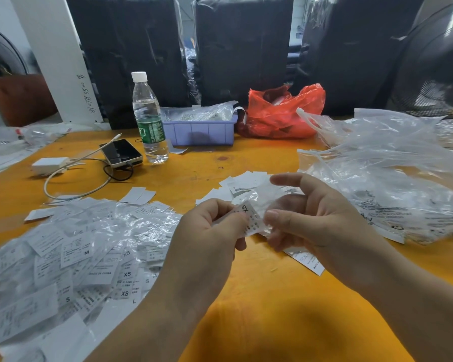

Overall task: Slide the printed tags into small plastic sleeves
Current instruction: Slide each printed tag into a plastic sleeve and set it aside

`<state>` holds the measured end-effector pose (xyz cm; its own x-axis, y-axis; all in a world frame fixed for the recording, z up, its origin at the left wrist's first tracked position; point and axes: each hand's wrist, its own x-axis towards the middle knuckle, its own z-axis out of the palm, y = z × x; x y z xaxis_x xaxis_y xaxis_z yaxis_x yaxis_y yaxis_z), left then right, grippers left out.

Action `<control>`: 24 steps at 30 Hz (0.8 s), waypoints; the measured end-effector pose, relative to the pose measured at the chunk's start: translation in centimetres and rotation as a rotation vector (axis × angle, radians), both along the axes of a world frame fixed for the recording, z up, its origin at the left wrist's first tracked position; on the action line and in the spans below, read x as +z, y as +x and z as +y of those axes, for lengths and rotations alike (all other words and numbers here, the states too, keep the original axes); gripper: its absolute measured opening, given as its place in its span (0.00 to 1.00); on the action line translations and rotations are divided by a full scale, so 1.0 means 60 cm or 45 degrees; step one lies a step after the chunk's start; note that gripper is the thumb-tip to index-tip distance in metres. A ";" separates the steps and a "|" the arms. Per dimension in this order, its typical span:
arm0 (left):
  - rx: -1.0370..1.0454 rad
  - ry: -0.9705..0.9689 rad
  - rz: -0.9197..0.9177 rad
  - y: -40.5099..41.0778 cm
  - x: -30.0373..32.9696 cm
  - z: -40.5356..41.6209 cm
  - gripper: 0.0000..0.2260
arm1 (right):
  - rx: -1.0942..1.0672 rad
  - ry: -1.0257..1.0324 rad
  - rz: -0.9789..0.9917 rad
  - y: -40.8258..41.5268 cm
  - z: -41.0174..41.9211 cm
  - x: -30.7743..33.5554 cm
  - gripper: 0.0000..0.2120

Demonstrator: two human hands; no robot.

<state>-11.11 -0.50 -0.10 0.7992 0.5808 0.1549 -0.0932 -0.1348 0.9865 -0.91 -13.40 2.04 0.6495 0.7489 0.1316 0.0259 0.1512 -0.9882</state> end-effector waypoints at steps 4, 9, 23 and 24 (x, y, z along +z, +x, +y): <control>-0.011 -0.006 0.018 -0.001 0.003 0.003 0.10 | -0.029 -0.016 -0.065 0.005 -0.004 0.002 0.27; -0.063 -0.085 0.015 -0.002 0.009 0.003 0.12 | -0.052 -0.021 -0.125 0.012 -0.009 0.006 0.29; -0.066 -0.152 -0.035 0.001 0.004 -0.002 0.12 | 0.004 0.005 -0.077 0.005 -0.004 0.003 0.26; -0.070 -0.156 -0.040 0.002 0.004 -0.002 0.12 | 0.009 0.005 -0.067 0.005 -0.004 0.003 0.25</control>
<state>-10.99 -0.62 0.12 0.8262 0.5524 0.1108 -0.1281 -0.0074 0.9917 -0.61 -13.65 2.19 0.6361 0.7530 0.1683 0.0765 0.1555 -0.9849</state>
